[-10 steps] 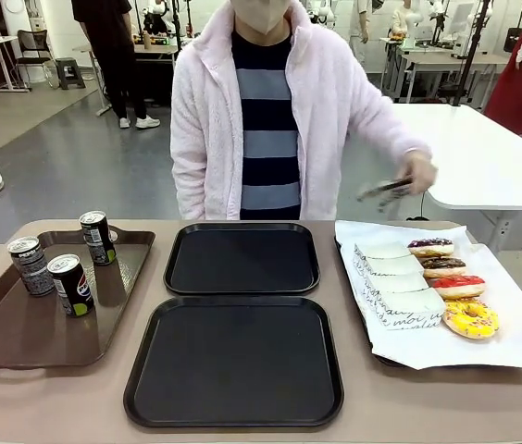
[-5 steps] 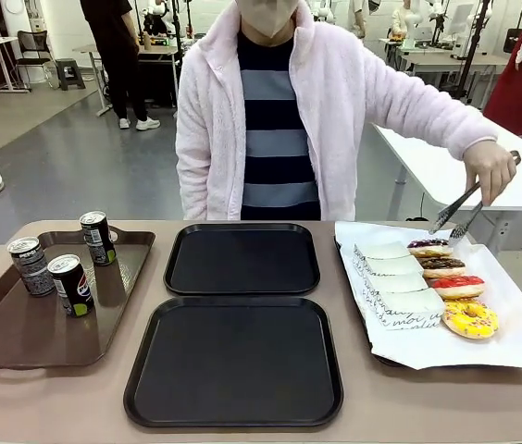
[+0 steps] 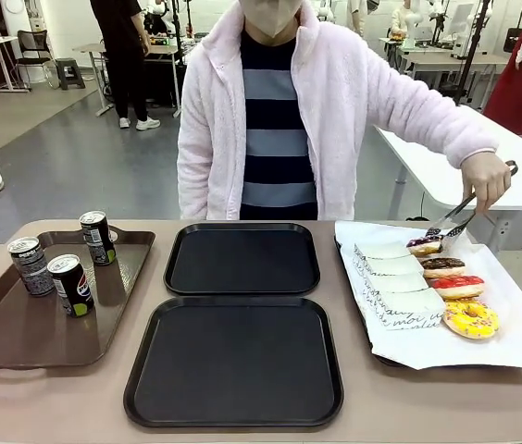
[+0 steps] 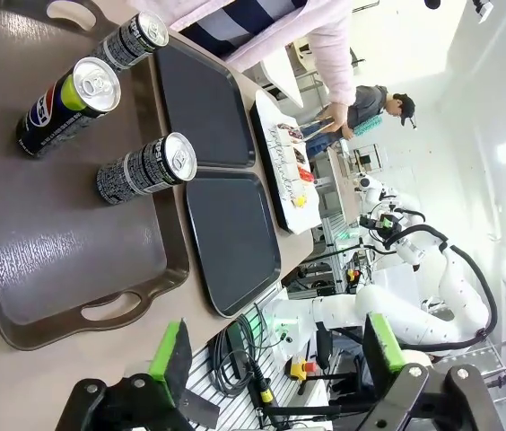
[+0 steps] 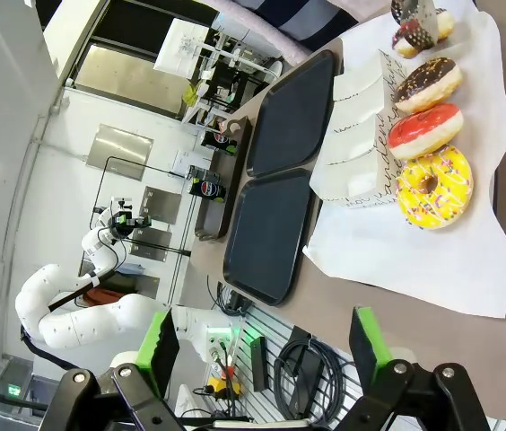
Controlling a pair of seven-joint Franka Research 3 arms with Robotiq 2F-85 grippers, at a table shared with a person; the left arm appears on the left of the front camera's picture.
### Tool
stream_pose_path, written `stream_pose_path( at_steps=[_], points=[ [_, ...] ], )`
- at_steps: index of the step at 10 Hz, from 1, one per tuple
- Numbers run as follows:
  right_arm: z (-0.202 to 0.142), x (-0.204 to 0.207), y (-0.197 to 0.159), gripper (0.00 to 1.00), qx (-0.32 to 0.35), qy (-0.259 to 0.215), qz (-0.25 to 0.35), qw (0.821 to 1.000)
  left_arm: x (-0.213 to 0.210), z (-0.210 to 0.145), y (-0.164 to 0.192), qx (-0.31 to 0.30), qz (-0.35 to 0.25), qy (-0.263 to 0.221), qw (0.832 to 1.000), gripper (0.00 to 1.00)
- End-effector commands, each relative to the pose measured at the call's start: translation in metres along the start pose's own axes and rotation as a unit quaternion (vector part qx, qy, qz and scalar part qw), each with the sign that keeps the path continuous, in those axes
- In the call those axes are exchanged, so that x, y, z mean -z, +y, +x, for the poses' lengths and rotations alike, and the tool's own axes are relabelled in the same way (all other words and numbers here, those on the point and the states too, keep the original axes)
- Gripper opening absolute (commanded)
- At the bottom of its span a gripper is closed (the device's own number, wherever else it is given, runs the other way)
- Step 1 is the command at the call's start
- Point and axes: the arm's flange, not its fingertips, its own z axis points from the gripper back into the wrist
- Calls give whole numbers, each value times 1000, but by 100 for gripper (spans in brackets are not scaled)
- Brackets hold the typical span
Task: Set up donuts and drinks on trays.
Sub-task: Pick up one Pepsi coke and place it on the Flat Tray.
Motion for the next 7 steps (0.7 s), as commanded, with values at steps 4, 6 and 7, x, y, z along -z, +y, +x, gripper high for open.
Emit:
stream_pose_path(
  at_steps=[4, 6, 7],
  points=[
    [0, -1, -1, 100, -3, -4, 7, 1000, 12, 23, -51, 47, 53, 31, 997, 100],
    [0, -1, -1, 100, -3, -4, 7, 1000, 30, 34, -101, 85, 131, 64, 986, 100],
    [0, -1, -1, 100, -3, -4, 7, 1000, 46, 40, -122, 95, 189, 93, 973, 100]
  ],
)
